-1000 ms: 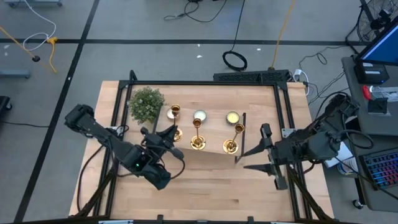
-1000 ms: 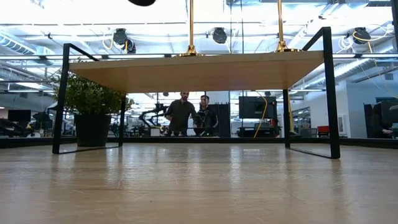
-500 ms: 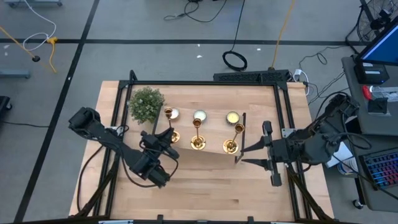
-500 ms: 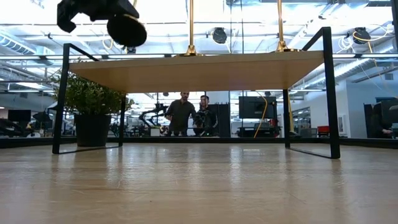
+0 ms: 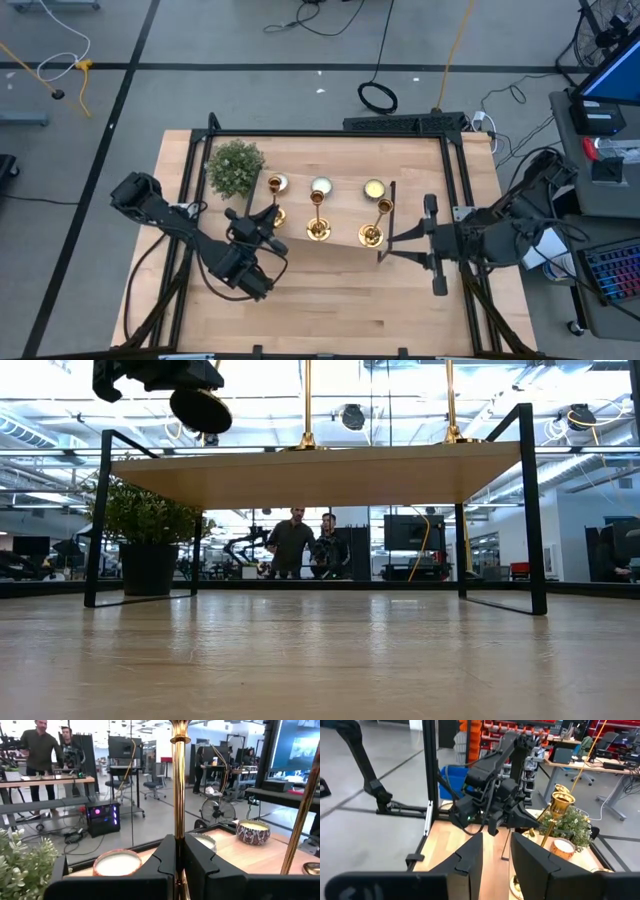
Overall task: Pick & Place candle stick holders
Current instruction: Put the gold candle holder on the shelf
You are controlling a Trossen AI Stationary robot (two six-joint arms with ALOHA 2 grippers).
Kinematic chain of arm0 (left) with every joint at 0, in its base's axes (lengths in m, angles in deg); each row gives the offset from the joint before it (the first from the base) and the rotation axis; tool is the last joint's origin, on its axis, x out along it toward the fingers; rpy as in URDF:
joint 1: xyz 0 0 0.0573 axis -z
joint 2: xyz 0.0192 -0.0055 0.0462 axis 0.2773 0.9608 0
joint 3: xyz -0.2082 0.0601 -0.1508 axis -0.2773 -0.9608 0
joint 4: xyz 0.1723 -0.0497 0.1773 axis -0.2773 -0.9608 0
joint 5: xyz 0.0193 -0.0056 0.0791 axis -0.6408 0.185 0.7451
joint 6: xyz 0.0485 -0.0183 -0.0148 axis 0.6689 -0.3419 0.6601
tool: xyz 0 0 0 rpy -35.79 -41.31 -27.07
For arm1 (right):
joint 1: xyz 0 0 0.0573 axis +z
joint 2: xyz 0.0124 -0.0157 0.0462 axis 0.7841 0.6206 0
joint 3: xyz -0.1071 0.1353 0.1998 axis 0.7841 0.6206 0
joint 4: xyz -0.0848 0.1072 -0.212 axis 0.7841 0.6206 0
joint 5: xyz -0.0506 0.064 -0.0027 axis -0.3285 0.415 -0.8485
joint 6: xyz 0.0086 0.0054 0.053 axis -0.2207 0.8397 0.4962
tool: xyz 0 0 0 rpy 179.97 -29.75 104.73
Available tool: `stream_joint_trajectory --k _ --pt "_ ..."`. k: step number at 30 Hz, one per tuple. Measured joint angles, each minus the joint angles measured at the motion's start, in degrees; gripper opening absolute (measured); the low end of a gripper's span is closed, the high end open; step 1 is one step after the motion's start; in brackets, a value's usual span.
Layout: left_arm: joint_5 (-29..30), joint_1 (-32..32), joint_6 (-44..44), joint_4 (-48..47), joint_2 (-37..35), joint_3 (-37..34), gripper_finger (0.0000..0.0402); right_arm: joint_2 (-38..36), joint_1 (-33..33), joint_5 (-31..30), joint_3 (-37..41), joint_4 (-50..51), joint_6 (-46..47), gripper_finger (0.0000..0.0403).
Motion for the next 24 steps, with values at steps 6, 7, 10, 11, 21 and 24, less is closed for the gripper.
stream_joint_trajectory --k 6,7,10,11,21,24 --pt "0.2 -0.6 0.1 5.8 0.0 -4.8 0.0014 -2.0 0.0 -0.2 3.0 -3.2 -0.1 0.0095" --pt "0.2 -0.6 0.1 7.7 0.0 -6.4 0.0014 -2.3 0.0 -0.2 3.7 -3.5 0.0 0.0095" --pt "0.2 -0.6 0.4 13.1 0.0 -10.4 0.0014 -3.5 0.0 -0.2 6.0 -4.2 1.0 0.0095" --pt "0.1 -0.6 0.3 14.2 0.0 -11.2 0.0014 -3.8 0.0 -0.2 6.9 -4.8 1.3 0.0095" --pt "0.1 -0.4 7.7 21.8 0.0 -12.0 0.0014 -7.9 0.0 0.0 16.5 -15.7 1.9 0.0095" --pt "0.1 0.0 12.0 25.4 0.0 -12.0 0.0014 -9.5 0.0 0.0 18.1 -18.1 1.6 0.0095"
